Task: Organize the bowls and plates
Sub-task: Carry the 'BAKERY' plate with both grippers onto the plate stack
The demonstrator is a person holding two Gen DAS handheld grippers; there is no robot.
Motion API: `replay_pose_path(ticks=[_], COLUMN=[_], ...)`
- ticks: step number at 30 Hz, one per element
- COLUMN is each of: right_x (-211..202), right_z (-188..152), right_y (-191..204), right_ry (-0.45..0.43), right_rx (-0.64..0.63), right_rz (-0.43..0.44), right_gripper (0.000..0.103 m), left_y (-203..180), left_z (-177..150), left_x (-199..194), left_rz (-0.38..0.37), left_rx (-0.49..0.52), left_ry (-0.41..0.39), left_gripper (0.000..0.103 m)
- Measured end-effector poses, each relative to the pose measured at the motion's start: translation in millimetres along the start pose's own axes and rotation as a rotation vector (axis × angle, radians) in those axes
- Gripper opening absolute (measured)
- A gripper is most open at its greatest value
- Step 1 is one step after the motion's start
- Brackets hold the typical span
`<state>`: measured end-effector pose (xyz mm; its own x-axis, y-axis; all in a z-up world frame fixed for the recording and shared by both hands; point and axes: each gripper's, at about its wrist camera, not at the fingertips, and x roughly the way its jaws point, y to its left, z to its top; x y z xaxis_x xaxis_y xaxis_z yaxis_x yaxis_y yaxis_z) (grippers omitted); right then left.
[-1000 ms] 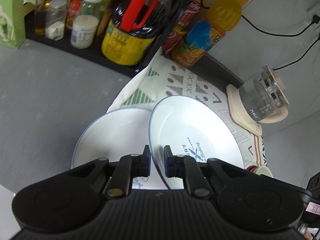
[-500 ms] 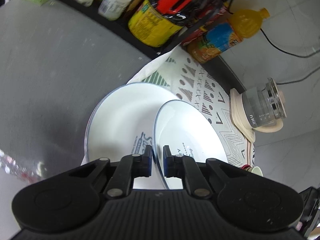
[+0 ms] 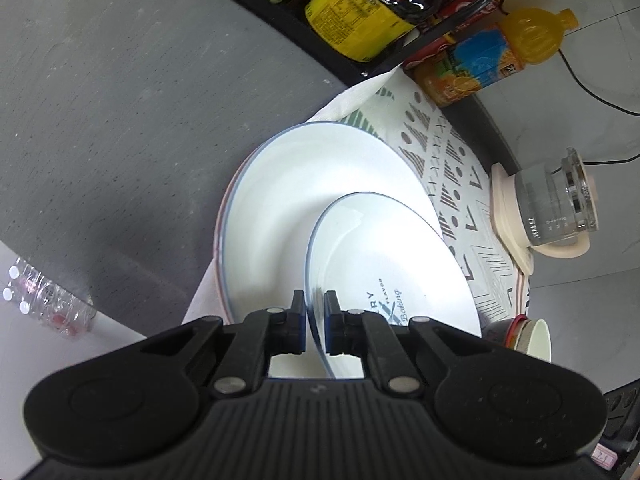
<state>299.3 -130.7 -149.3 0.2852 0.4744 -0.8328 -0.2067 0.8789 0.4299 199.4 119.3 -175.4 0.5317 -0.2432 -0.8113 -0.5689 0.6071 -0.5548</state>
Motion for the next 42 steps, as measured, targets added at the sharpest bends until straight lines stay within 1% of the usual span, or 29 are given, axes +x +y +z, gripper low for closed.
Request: replay_pose_path(ticks=[7, 9, 15, 17, 22, 25, 28, 31, 33, 35, 36, 37, 38, 39, 40, 41, 42], right_x=[5.6, 9.5, 16.5, 20.1, 28.2, 31.7, 36.7, 41.0, 40.6, 37.3, 34.7, 31.5, 27.6, 23.4, 19.2, 16.4, 13.1], right_z=[-2.1, -3.2, -0.7, -0.2, -1.0, 0.8, 2.5, 2.4, 3.0, 4.3, 5.0, 5.8, 6.4, 7.2, 7.7, 9.0, 9.5], right_y=[8.8, 11.3, 13.9, 15.3, 24.8, 23.9, 23.5, 24.8, 26.9, 27.0, 27.0, 27.1, 27.4, 27.8, 28.2, 27.8, 27.5], right_ry=[-0.012, -0.014, -0.01, -0.001, 0.006, 0.015, 0.032, 0.041, 0.041, 0.036, 0.032, 0.024, 0.011, -0.003, -0.015, -0.02, -0.025], right_rx=[-0.033, -0.045, -0.073, -0.078, -0.125, -0.12, -0.112, -0.1, -0.099, -0.087, -0.079, -0.073, -0.071, -0.07, -0.069, -0.064, -0.056], right_rz=[-0.037, -0.05, -0.071, -0.081, -0.119, -0.116, -0.117, -0.12, -0.125, -0.117, -0.109, -0.104, -0.103, -0.104, -0.102, -0.1, -0.097], right_gripper=[0.01, 0.009, 0.009, 0.011, 0.016, 0.018, 0.019, 0.028, 0.028, 0.029, 0.031, 0.038, 0.048, 0.051, 0.053, 0.053, 0.053], left_y=[4.0, 4.7, -3.2, -4.4, -5.0, -8.4, -10.6, -13.2, -16.0, -18.6, -20.2, -22.1, -23.5, -25.1, -27.3, -29.7, -31.7], left_z=[-0.1, 1.7, 8.0, 8.7, 13.5, 18.0, 23.5, 26.2, 28.0, 28.6, 28.5, 28.4, 27.4, 27.1, 26.6, 26.0, 26.0], left_x=[7.0, 8.5, 13.6, 15.6, 14.0, 9.8, 8.1, 4.2, 2.1, 0.0, -0.8, -1.3, -2.9, -3.9, -5.2, -6.9, -8.4], left_rz=[0.04, 0.037, 0.073, 0.102, 0.128, 0.147, 0.168, 0.178, 0.185, 0.198, 0.197, 0.193, 0.191, 0.192, 0.194, 0.199, 0.202], left_rx=[0.002, -0.002, 0.035, 0.048, 0.062, 0.079, 0.086, 0.103, 0.11, 0.12, 0.127, 0.134, 0.14, 0.146, 0.151, 0.157, 0.162], left_ry=[0.021, 0.016, 0.019, 0.015, 0.003, -0.02, -0.024, -0.04, -0.045, -0.051, -0.054, -0.053, -0.053, -0.055, -0.059, -0.064, -0.07], left_gripper=[0.007, 0.007, 0.007, 0.008, 0.008, 0.01, 0.01, 0.011, 0.015, 0.026, 0.029, 0.035, 0.041, 0.043, 0.048, 0.053, 0.055])
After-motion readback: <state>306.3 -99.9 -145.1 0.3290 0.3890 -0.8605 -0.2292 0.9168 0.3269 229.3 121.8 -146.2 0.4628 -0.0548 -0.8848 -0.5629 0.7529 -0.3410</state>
